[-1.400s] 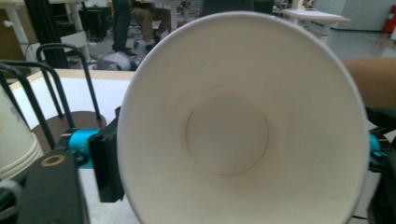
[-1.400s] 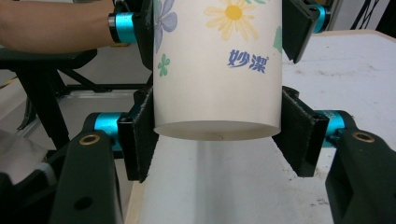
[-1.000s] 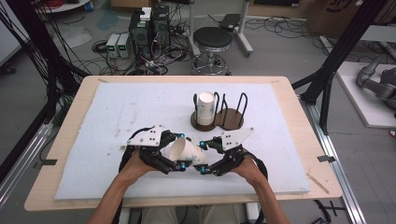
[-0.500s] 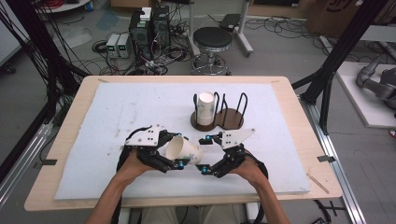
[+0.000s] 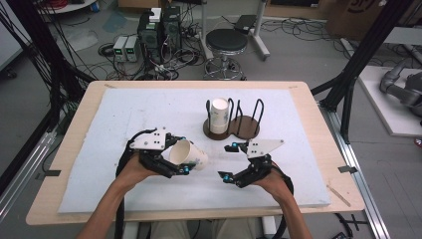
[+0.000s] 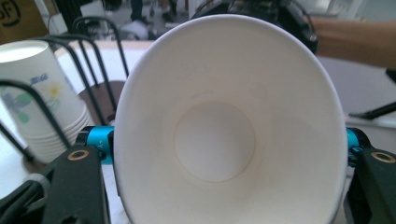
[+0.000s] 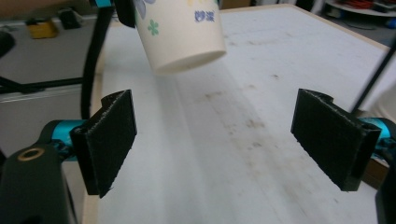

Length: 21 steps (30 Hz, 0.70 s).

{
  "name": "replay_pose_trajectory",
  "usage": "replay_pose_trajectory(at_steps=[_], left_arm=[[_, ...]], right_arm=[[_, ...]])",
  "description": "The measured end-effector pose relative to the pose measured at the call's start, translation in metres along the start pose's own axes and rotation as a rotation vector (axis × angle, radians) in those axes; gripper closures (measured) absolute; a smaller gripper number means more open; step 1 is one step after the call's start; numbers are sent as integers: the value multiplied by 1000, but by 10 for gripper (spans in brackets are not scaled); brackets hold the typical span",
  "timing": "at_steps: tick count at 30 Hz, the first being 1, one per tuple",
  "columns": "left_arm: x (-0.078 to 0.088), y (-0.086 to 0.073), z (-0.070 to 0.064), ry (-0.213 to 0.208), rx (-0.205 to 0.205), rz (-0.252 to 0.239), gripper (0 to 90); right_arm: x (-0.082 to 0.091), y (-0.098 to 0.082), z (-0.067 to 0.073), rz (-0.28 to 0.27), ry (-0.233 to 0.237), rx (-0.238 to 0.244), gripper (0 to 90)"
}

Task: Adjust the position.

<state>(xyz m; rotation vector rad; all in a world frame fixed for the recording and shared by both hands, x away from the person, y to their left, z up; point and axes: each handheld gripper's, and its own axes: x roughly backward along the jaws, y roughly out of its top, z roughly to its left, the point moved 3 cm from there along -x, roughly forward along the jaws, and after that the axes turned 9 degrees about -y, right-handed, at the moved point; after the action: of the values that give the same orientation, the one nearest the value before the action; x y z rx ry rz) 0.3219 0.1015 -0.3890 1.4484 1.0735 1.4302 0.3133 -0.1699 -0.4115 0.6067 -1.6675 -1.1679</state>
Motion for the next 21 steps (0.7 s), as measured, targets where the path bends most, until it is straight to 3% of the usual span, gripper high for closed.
replay_pose_trajectory(at_steps=[1,2,3,4,7,8,9,10,14,15,17,21], left_arm=[[2,2,4,11,1,54,305],[2,2,4,11,1,54,305],[5,4,9,22,-3,109,305],[5,4,9,22,-3,109,305],[10,9,19,40,8,204,305],[10,9,19,40,8,204,305],[10,11,24,44,5,250,305],[10,11,24,44,5,250,305],[11,11,34,48,5,336,304],[11,11,38,48,5,367,304],[12,11,41,50,8,393,304],[16,10,53,65,26,462,303]], right_arm=[[5,-4,-2,5,-39,-14,146],[5,-4,-2,5,-39,-14,146],[9,-8,-5,10,-73,-24,146],[9,-8,-5,10,-73,-24,146],[18,-20,-12,25,-171,-66,146],[18,-20,-12,25,-171,-66,146],[23,-26,-17,32,-215,-83,147],[23,-26,-17,32,-215,-83,147],[31,-38,-23,40,-285,-125,146],[34,-46,-27,43,-326,-139,146],[36,-48,-28,46,-337,-149,147],[40,-63,-35,65,-407,-192,147]])
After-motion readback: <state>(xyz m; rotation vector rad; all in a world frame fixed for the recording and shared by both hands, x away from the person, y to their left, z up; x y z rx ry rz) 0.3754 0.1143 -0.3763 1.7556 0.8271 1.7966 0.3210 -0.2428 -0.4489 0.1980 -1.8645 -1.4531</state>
